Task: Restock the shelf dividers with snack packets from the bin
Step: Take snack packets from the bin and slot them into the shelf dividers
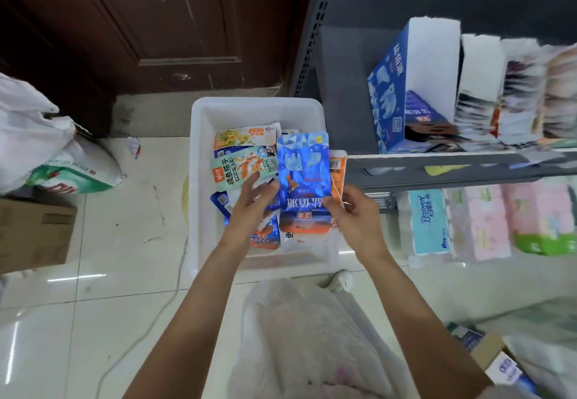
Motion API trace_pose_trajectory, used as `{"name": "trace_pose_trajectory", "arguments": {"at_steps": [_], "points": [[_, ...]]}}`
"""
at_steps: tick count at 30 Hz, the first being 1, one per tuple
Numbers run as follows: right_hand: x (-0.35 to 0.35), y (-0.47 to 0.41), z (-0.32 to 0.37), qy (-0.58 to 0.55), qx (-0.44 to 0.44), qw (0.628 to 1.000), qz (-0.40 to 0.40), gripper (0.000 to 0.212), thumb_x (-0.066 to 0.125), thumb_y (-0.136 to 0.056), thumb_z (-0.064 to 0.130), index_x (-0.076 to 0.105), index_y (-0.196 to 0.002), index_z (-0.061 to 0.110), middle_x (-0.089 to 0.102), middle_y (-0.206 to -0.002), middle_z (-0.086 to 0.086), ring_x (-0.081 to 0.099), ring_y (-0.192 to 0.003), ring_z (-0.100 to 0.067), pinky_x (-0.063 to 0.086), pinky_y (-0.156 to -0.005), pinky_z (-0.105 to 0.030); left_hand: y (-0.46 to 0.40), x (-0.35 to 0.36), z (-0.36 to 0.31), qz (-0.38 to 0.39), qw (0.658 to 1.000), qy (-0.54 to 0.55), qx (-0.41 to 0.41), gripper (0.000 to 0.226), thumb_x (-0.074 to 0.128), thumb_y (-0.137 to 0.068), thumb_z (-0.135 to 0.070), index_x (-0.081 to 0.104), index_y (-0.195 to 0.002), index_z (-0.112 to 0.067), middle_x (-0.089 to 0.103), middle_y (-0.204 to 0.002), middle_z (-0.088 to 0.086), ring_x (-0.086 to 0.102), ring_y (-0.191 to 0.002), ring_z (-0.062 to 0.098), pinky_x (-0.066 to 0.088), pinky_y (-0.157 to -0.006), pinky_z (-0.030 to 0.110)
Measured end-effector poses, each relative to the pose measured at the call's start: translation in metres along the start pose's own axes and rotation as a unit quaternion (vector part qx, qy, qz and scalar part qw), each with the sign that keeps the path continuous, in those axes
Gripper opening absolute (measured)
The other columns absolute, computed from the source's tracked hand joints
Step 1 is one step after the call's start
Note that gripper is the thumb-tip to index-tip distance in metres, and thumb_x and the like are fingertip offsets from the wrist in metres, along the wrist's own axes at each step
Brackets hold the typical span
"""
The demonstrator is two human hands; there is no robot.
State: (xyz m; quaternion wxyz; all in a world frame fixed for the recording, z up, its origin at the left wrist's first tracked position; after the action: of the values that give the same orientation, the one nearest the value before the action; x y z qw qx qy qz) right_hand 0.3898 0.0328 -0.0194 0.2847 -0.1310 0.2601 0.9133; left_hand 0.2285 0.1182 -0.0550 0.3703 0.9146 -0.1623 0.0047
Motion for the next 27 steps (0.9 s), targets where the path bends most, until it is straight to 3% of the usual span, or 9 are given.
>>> {"name": "trace_pose_trajectory", "arguments": {"at_steps": [2,5,8,11,14,17,20,23,27], "points": [[-0.002,0.008,0.002,-0.020,-0.012,0.998,0.055,0.014,0.061,-0.089,0.002,0.064,-0.100,0.010,0.068,-0.091,-0.002,0.063,-0.072,0.000,0.050,-0.064,-0.017,0.006,0.012,-0.005,0.051,0.997,0.056,-0.032,0.063,0.066,-0.085,-0.041,0.036,-0.140,-0.036,0.065,-0.118,-0.007,0.065,-0.105,0.017,0.052,-0.089,0.035],[-0.002,0.019,0.006,-0.029,-0.017,0.995,0.097,0.019,0.053,-0.092,-0.002,0.063,-0.099,0.012,0.067,-0.090,-0.001,0.062,-0.072,0.003,0.049,-0.064,-0.015,0.017,0.029,-0.014,0.077,0.988,0.134,-0.028,0.041,0.056,-0.093,-0.017,0.047,-0.134,-0.021,0.066,-0.118,0.003,0.067,-0.096,0.018,0.055,-0.084,0.038],[-0.001,0.026,0.009,-0.006,-0.044,0.998,0.054,0.019,0.056,-0.091,0.007,0.062,-0.105,0.018,0.066,-0.095,0.001,0.062,-0.077,0.004,0.044,-0.065,-0.009,0.025,0.042,-0.021,0.053,0.984,0.167,0.009,0.040,0.054,-0.093,-0.005,0.049,-0.131,-0.014,0.066,-0.117,0.008,0.070,-0.087,0.017,0.058,-0.077,0.036],[-0.004,0.027,0.008,0.060,-0.094,0.994,-0.009,0.044,0.074,-0.079,0.021,0.055,-0.119,0.017,0.062,-0.100,0.006,0.058,-0.089,-0.003,0.041,-0.074,-0.008,0.030,0.054,-0.025,0.021,0.982,0.180,0.047,0.044,0.059,-0.090,-0.003,0.048,-0.131,-0.015,0.068,-0.112,0.005,0.070,-0.088,0.017,0.059,-0.071,0.033],[-0.022,0.025,0.014,-0.016,-0.083,0.994,-0.065,0.028,0.072,-0.081,0.011,0.053,-0.100,0.021,0.061,-0.084,0.017,0.058,-0.073,0.006,0.043,-0.066,-0.010,0.036,0.069,-0.031,0.023,0.978,0.194,0.067,0.043,0.058,-0.092,-0.012,0.044,-0.133,-0.017,0.069,-0.111,-0.001,0.069,-0.094,0.013,0.056,-0.071,0.029],[-0.044,0.022,0.012,-0.120,-0.059,0.989,-0.064,0.016,0.066,-0.087,0.009,0.058,-0.086,0.023,0.066,-0.070,0.014,0.061,-0.066,-0.002,0.048,-0.062,-0.020,0.038,0.088,-0.037,0.073,0.960,0.260,0.067,0.042,0.048,-0.097,-0.020,0.040,-0.138,-0.020,0.065,-0.123,0.000,0.064,-0.108,0.015,0.055,-0.079,0.028],[-0.064,0.019,0.006,-0.186,-0.044,0.980,-0.055,0.017,0.063,-0.088,0.008,0.063,-0.083,0.024,0.068,-0.067,0.016,0.062,-0.064,-0.001,0.049,-0.061,-0.022,0.041,0.106,-0.040,0.087,0.957,0.266,0.078,0.040,0.041,-0.098,-0.014,0.041,-0.135,-0.029,0.067,-0.114,-0.004,0.066,-0.097,0.010,0.056,-0.074,0.026],[-0.094,0.017,0.003,-0.212,-0.066,0.973,-0.069,0.013,0.062,-0.089,0.007,0.063,-0.085,0.019,0.067,-0.067,0.013,0.061,-0.063,0.001,0.047,-0.059,-0.015,0.047,0.137,-0.039,0.097,0.956,0.263,0.087,0.038,0.041,-0.099,-0.014,0.045,-0.133,-0.029,0.068,-0.113,-0.005,0.065,-0.100,0.011,0.054,-0.082,0.030],[-0.142,0.009,0.001,-0.216,-0.098,0.969,-0.063,0.010,0.061,-0.091,0.011,0.060,-0.087,0.020,0.067,-0.074,0.009,0.063,-0.069,-0.006,0.049,-0.061,-0.021,0.063,0.185,-0.042,0.061,0.958,0.253,0.118,0.023,0.038,-0.101,-0.011,0.053,-0.116,-0.018,0.073,-0.091,-0.007,0.069,-0.082,0.007,0.054,-0.063,0.020]]}}
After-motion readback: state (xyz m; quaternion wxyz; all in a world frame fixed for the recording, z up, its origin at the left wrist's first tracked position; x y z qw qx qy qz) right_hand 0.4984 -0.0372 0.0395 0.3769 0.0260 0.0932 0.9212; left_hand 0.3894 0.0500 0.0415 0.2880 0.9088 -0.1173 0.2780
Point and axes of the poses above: each hand's wrist, its own y-axis away from the middle knuckle, its own x-axis out of the palm, z = x × y, the point moved 3 cm from there along -y, towards the middle knuckle
